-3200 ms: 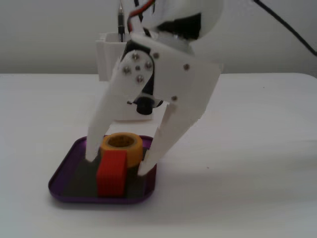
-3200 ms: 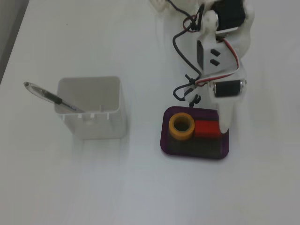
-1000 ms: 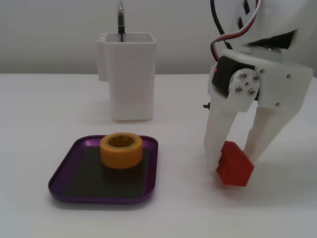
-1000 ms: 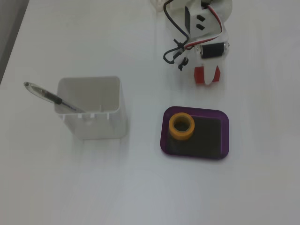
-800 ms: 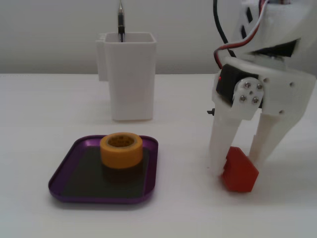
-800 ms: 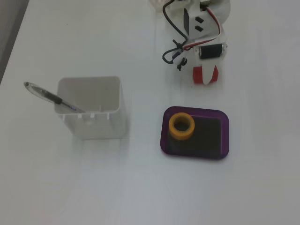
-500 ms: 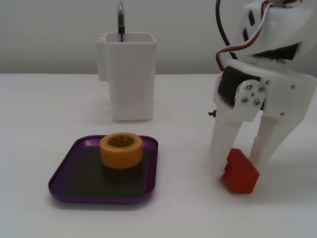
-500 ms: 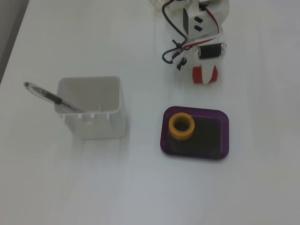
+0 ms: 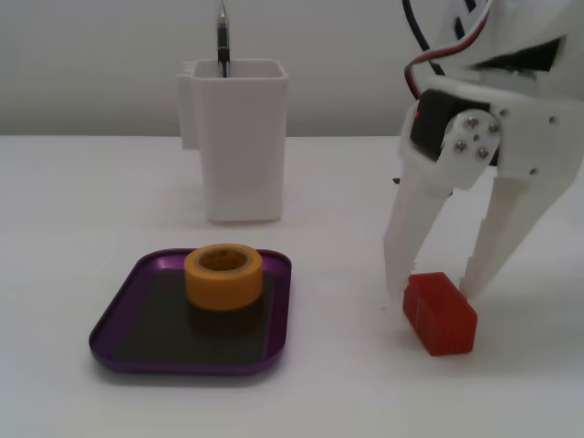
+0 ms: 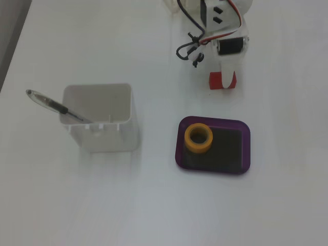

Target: Remove the cube from the box.

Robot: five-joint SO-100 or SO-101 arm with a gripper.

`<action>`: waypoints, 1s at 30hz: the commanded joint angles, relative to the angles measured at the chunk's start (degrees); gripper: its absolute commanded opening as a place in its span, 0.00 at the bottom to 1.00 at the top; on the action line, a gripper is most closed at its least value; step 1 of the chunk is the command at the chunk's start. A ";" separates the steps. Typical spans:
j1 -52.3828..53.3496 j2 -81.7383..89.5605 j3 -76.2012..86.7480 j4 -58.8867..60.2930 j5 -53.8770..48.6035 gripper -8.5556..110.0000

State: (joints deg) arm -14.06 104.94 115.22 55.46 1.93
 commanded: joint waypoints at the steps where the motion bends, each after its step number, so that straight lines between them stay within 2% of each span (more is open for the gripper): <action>1: -0.44 8.70 -4.83 4.57 0.53 0.21; 11: 0.26 37.00 -5.98 12.74 0.53 0.21; 24: 0.35 79.45 31.82 12.66 0.09 0.21; 30: 2.02 94.57 42.54 13.10 -0.18 0.20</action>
State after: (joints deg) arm -13.89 192.66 156.36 68.55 1.85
